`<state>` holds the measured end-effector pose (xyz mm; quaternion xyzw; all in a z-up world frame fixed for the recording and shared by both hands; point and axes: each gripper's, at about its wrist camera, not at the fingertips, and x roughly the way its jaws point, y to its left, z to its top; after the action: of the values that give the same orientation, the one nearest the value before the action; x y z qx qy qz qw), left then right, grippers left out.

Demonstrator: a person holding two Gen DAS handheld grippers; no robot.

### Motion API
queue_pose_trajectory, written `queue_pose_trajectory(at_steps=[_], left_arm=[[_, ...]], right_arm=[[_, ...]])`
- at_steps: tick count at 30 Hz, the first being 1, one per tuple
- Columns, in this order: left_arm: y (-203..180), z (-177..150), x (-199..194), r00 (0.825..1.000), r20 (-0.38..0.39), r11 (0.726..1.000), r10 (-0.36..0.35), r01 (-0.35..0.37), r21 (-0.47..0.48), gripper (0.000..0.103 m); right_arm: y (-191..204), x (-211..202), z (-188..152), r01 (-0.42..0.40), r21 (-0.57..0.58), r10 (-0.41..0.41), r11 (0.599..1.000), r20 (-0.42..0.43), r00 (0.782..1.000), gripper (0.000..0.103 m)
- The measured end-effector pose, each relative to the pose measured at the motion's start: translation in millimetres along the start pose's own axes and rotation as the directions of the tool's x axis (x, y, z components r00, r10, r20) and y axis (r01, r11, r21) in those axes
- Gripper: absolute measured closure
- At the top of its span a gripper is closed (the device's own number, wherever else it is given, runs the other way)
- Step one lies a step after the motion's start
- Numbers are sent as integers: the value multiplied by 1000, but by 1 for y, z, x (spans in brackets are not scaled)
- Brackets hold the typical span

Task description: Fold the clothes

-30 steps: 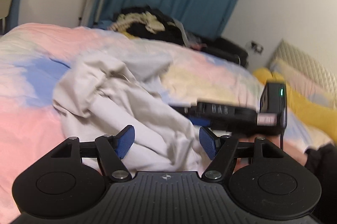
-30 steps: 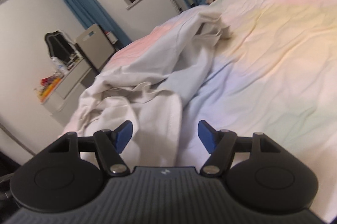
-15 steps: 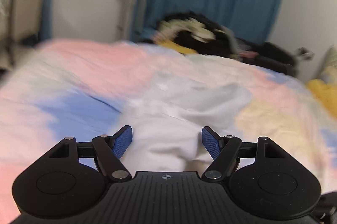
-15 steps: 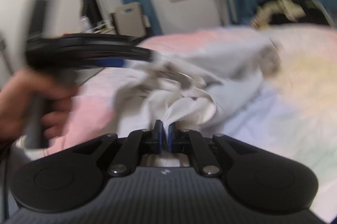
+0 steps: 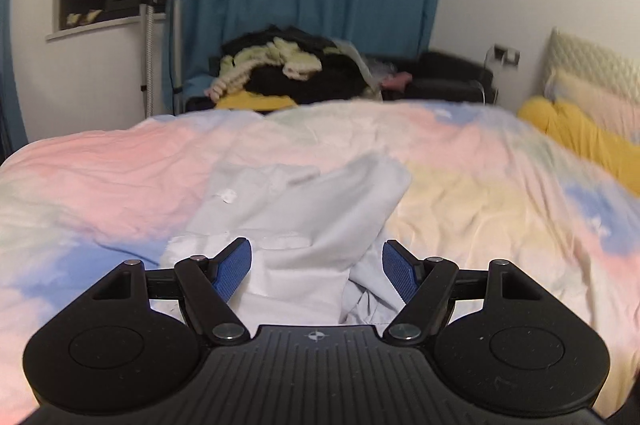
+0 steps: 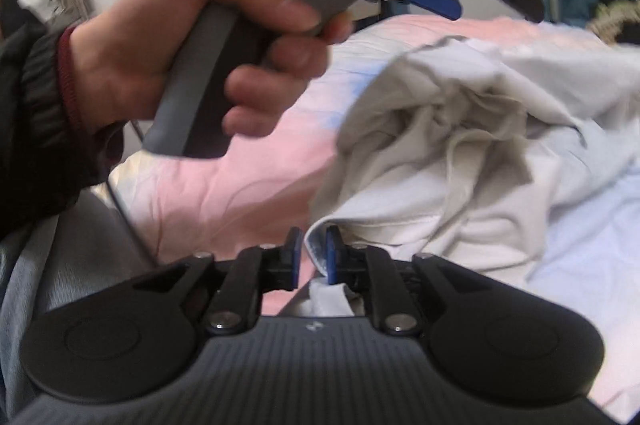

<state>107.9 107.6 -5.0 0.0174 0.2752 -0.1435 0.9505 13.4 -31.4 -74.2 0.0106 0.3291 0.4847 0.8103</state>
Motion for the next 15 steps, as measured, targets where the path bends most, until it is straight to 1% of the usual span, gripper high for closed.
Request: queue_pose_trajectory(at_steps=[1, 2, 3, 4, 5, 6, 7, 8, 9, 10, 11, 13, 15], left_arm=[[-2, 3, 9, 1000, -15, 1000, 0, 0, 7, 28], [-4, 6, 17, 1000, -26, 1000, -9, 10, 11, 28], [-6, 8, 26, 999, -34, 1000, -22, 23, 15, 28], [-9, 10, 35, 998, -43, 999, -38, 38, 10, 28], [-9, 10, 46, 997, -60, 999, -46, 45, -5, 28], [-10, 7, 58, 996, -83, 999, -37, 36, -15, 28], [-10, 3, 67, 994, -102, 1000, -24, 23, -14, 33], [-9, -2, 75, 993, -119, 1000, -12, 11, -10, 38], [-9, -8, 83, 991, -135, 1000, 1, -1, -5, 58], [-2, -9, 81, 993, -120, 999, -2, -4, -45, 89], [8, -8, 75, 996, -92, 995, -8, -2, -103, 98], [27, -6, 62, 999, -35, 976, -16, 8, -216, 98], [47, -4, 50, 1000, 22, 945, -18, 24, -326, 98]], right_arm=[[-5, -4, 1, 13, 39, -13, 999, -7, 1000, 68], [-10, -7, 3, 27, 78, -26, 997, -14, 1000, 63], [-15, -11, 4, 40, 116, -38, 992, -22, 999, 61], [-18, -17, 5, 57, 130, -55, 990, -19, 998, 61], [-20, -23, 6, 75, 141, -73, 987, -16, 997, 56], [-22, -29, 7, 92, 151, -91, 984, -13, 996, 43], [-24, -35, 7, 109, 162, -109, 981, -10, 994, 28], [-27, -41, 8, 119, 171, -122, 978, 2, 993, 24], [-32, -48, 8, 119, 186, -124, 975, 19, 992, 22], [-38, -52, 9, 122, 202, -131, 972, 32, 991, 22], [-44, -56, 9, 125, 218, -138, 968, 45, 989, 22], [-55, -60, 9, 143, 245, -163, 959, 62, 985, 22], [-66, -57, 6, 180, 289, -201, 940, 44, 979, 22]])
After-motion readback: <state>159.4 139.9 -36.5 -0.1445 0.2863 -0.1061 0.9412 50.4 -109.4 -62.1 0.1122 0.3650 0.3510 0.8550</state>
